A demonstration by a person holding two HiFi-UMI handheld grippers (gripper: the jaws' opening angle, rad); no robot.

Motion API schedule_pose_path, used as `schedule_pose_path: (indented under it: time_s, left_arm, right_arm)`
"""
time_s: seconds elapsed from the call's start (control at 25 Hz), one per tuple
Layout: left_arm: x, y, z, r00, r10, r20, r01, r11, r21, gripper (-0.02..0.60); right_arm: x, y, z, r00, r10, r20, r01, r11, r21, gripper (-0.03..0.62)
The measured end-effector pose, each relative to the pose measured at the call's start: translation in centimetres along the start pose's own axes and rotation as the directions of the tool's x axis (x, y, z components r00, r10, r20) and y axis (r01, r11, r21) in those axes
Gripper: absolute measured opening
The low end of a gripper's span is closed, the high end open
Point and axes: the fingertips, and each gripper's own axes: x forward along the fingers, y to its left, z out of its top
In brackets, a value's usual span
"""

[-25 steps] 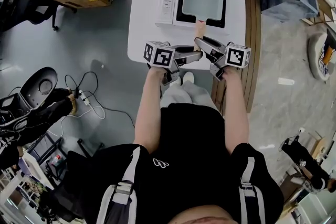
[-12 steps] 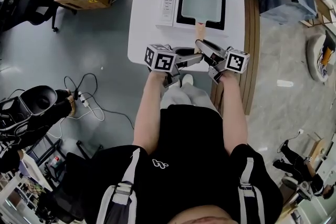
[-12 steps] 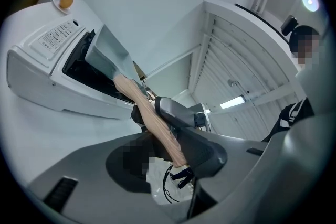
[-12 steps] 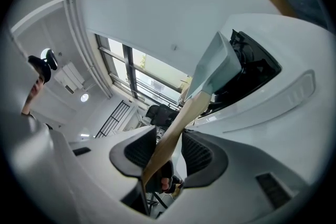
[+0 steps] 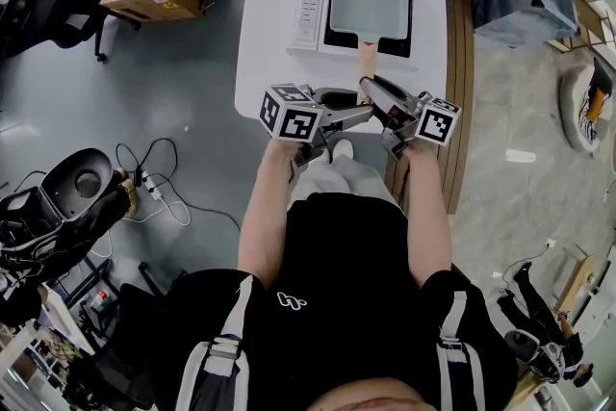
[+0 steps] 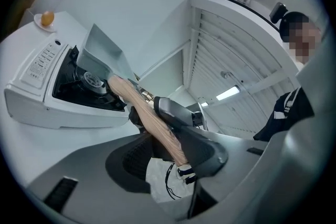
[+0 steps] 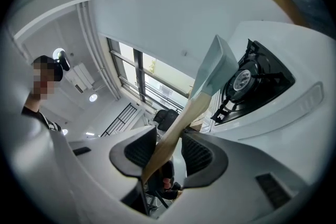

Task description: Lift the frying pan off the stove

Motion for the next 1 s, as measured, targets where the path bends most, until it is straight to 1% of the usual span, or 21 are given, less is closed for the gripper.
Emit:
schedule_pose_path:
  time_s: [0.16, 0.36, 0.64, 1.0]
  left_arm:
    - [-0.5, -1.5, 0.0, 1.0, 0.006, -0.02, -0.005, 0.999, 0.042, 0.173]
    - [-0.7, -4.0, -0.6, 0.999, 0.005, -0.04, -0.002, 0.997, 0.08, 0.176]
    - [-1.1, -6.9, -1.0, 0.999, -0.021, -0.025, 0.024, 0.994, 0.111, 0.176]
    - [-1.7, -7.9, -1.8, 1.0, -0.021, -0.022, 0.023, 0.992, 0.126, 0.176]
  right_arm:
    - [-0.4, 1.6, 0.0, 1.0, 0.018, 0.007, -0.018, 1.0, -0.019, 0.156]
    - [-1.6, 3.8, -0.6, 1.0, 0.023, 0.011, -0.022, 0.999, -0.043, 0.158]
    - [-2.9, 6.5, -1.0, 0.999, 0.04, 0.032, -0.038, 0.997, -0.064, 0.158]
    - [-3.2, 7.7, -1.9, 0.997, 0.063, 0.045, -0.06, 0.995, -0.077, 0.158]
